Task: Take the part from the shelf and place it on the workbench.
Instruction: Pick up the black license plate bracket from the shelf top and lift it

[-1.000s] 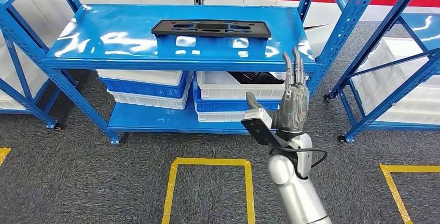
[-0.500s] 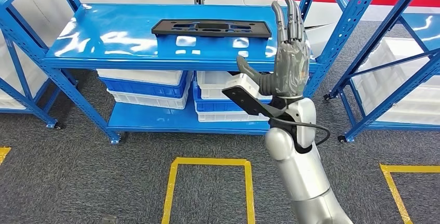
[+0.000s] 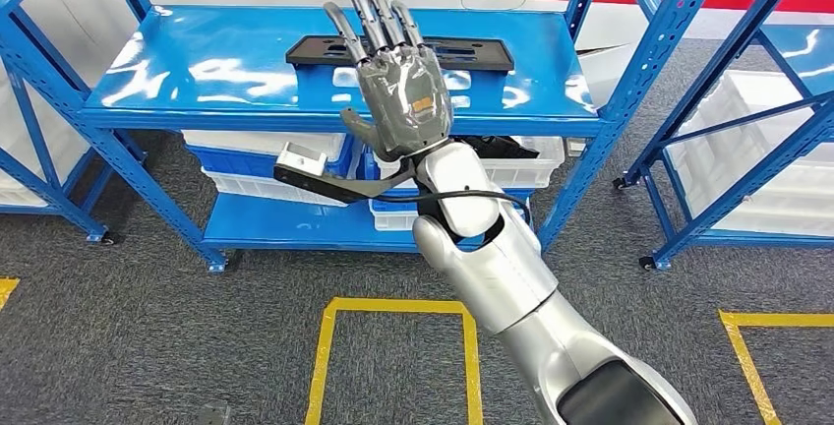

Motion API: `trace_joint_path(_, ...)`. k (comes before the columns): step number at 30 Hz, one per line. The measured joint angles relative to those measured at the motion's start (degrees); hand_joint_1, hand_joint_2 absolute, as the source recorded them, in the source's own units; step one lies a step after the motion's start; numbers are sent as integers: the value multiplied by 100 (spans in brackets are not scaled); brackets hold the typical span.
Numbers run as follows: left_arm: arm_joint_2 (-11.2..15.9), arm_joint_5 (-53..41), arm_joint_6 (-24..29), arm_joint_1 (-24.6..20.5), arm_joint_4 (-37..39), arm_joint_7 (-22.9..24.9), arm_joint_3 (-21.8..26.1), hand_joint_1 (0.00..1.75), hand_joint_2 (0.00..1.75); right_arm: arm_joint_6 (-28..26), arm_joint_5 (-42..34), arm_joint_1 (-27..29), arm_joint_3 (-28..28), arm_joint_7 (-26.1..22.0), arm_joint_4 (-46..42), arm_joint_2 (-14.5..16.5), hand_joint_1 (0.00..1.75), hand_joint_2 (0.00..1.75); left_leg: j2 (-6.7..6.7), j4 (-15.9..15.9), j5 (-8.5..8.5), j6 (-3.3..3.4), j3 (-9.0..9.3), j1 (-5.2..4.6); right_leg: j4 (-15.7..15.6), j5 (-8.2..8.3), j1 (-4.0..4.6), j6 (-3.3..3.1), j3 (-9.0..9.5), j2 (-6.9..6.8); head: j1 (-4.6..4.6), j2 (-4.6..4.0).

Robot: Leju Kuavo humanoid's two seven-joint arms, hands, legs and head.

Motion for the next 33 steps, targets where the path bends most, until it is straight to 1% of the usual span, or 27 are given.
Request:
trace_joint_path(5, 23, -13, 43, 13, 4, -17, 11, 0, 0, 112, -73, -74, -15, 80, 287, 87, 0, 175, -1, 0, 0, 0, 1, 2, 0, 0, 0, 0, 0, 0, -1, 0)
trace_joint_path(16, 58, 6, 32, 94, 20, 81, 73, 0, 0, 176, -444, -72, -324, -107, 656, 78, 0, 175, 1, 1, 0, 0, 1, 0, -1, 0, -1, 0, -1, -1, -1, 0)
trace_joint_path(20, 72, 0, 48, 117, 28, 205, 91, 0, 0, 250, -956, -55, -515, -299, 660, 45, 0, 175, -1, 1, 0, 0, 2, 1, -1, 0, -1, 0, -4, -1, -1, 0)
trace_joint_path(25, 99, 22, 128, 188, 50, 410, 144, 0, 0, 509, -1654, -55, -881, -496, 383, -104, 0, 175, 0, 1, 0, 0, 2, 1, -1, 1, -1, 0, -3, -1, 1, 0)
trace_joint_path(29, 103, 329, 72, 262, 51, 448, 341, 0, 0, 694, -2040, -102, -1073, -574, 203, -230, 0, 175, 1, 1, 0, 0, 2, 1, -1, 1, -1, 0, -3, -1, 0, 0)
trace_joint_path(33, 103, 499, 102, 346, 52, 424, 587, 0, 0, 664, -2211, -155, -1127, -663, 219, -302, 0, 175, 1, 1, 0, 0, 2, 1, -1, 1, -1, 0, -3, -1, 1, 0)
